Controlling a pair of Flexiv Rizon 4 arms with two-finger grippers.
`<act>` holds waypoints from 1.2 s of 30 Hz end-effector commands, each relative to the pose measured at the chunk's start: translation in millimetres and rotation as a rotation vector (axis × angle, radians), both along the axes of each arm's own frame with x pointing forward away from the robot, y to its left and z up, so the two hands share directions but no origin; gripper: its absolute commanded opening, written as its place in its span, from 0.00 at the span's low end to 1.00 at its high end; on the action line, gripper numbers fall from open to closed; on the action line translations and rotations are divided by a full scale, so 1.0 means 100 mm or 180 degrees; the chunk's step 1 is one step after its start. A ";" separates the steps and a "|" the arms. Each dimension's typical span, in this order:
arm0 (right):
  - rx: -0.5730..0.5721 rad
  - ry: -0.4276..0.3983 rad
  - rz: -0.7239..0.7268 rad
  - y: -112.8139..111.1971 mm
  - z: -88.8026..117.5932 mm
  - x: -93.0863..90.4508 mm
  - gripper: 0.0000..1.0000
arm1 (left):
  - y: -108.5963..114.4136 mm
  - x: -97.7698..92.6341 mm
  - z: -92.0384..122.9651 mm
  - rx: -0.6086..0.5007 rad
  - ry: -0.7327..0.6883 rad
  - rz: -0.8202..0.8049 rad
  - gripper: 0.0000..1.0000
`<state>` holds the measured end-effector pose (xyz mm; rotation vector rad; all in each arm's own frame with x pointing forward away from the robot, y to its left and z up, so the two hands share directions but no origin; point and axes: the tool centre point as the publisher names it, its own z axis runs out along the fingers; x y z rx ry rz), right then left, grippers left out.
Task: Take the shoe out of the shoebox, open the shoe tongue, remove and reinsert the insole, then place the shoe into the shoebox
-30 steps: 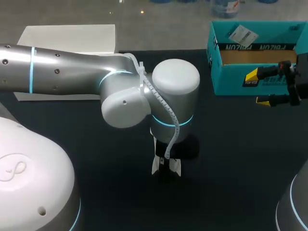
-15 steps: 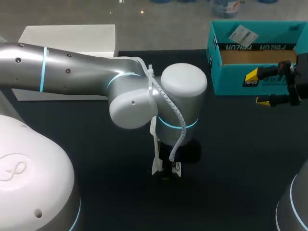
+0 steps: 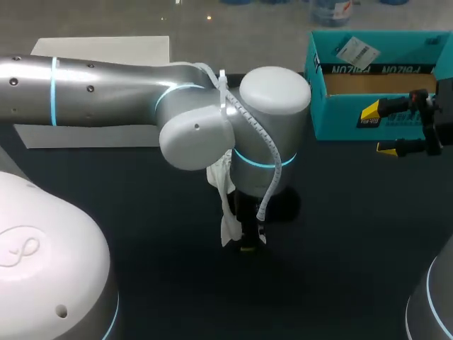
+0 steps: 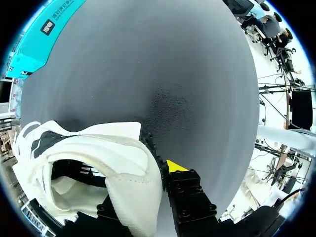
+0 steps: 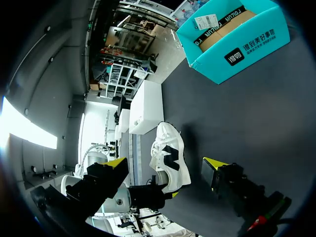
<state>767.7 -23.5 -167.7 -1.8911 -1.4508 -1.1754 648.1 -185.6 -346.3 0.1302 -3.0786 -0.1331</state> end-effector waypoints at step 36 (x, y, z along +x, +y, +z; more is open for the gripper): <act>-0.0014 0.0008 -0.0007 0.01 0.00 0.00 1.00 | 0.83 1.02 1.78 -0.0172 0.0433 0.0183 0.00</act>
